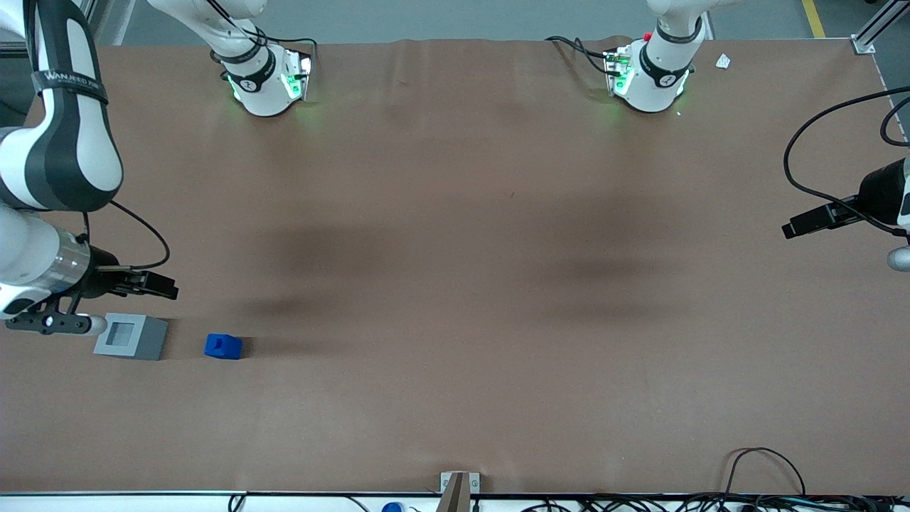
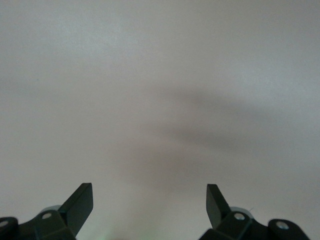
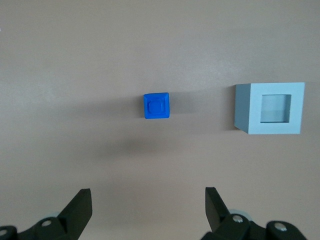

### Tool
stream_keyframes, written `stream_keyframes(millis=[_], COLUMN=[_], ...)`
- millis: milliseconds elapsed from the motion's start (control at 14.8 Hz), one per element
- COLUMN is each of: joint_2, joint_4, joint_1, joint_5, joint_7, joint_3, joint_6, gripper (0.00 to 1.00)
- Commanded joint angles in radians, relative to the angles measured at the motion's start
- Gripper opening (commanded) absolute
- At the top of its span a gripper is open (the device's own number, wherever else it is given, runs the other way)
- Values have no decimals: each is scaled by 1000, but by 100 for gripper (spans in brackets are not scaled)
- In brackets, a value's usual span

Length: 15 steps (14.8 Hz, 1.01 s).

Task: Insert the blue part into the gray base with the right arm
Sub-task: 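Move the open right gripper over the blue block, then lower the right gripper around the blue block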

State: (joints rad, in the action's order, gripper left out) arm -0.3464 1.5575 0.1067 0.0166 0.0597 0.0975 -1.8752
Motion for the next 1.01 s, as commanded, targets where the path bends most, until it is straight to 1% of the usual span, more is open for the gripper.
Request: stream_keyframes(millis=[0,539,944], joint_2=[-32,-144,-216], joint_4=[3,7,19], joint_1=[-13,-10,-13], joint_5=[-6,-7,-7], joint_7=[12,12,11], joint_3=[-4,-7,-7], joint_6=[-42,-160,-303], gripper=[100,100,100])
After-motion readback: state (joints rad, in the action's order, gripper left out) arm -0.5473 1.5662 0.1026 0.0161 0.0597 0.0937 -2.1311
